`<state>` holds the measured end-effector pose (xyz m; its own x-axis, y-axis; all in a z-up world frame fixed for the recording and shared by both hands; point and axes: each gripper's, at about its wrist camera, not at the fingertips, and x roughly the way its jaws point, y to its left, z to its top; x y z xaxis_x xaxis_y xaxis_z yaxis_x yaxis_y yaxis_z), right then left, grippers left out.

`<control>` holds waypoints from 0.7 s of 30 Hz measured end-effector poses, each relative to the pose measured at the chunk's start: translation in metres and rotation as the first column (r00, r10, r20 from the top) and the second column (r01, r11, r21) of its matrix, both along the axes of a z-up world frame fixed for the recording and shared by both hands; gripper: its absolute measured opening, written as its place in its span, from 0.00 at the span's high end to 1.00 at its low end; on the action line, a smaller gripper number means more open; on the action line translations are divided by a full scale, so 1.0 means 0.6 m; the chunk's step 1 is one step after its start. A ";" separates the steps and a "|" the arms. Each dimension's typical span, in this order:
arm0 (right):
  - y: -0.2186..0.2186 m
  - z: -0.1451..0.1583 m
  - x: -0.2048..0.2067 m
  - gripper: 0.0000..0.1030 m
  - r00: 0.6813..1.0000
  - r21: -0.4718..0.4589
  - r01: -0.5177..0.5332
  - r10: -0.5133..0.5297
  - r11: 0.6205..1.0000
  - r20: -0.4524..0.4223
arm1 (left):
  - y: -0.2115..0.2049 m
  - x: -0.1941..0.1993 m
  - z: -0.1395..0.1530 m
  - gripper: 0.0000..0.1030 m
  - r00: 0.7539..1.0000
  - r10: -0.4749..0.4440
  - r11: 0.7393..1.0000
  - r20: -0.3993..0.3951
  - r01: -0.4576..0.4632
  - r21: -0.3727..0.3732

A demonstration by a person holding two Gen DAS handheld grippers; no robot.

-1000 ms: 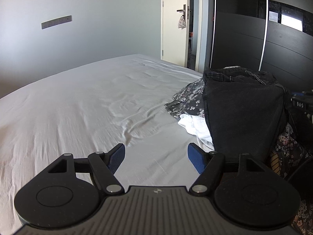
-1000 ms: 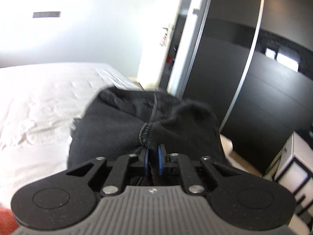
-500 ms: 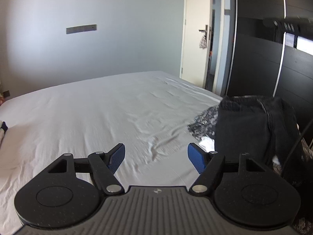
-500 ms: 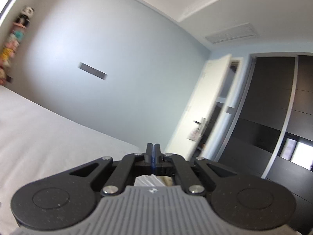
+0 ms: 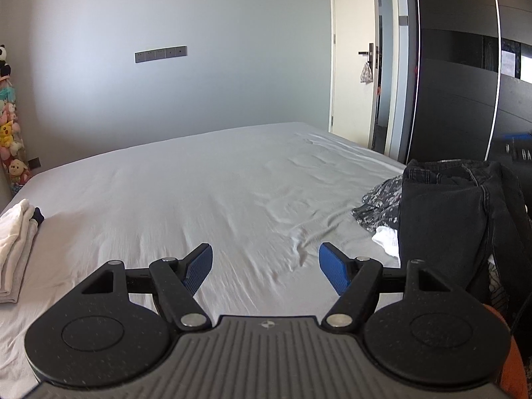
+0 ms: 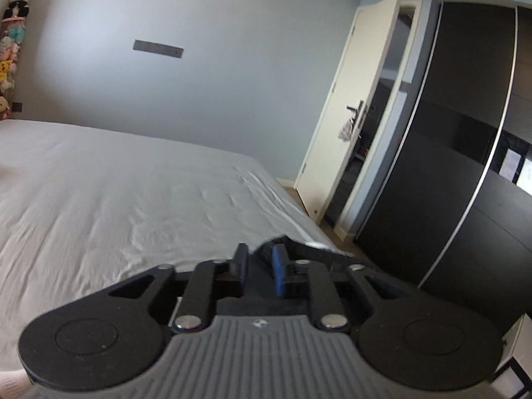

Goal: Fold clothes
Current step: 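Grasp the waistband of the black jeans with the right gripper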

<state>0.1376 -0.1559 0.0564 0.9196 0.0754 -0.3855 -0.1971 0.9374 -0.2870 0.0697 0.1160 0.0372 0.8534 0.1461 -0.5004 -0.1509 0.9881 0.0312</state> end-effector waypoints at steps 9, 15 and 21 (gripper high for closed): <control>-0.019 -0.092 0.058 0.26 0.984 0.007 0.108 -0.106 0.994 -0.144 | 0.013 -0.005 -0.048 0.19 0.997 0.026 0.999 -0.073 -0.027 -0.017; -0.011 -0.103 0.135 0.26 0.971 0.018 0.175 -0.169 0.984 -0.170 | 0.056 -0.017 -0.068 0.19 0.989 0.108 0.994 -0.104 -0.111 -0.025; -0.014 -0.089 0.170 0.75 0.954 0.010 0.228 -0.221 0.974 -0.200 | 0.110 -0.037 -0.071 0.19 0.980 0.175 0.982 -0.097 -0.180 -0.052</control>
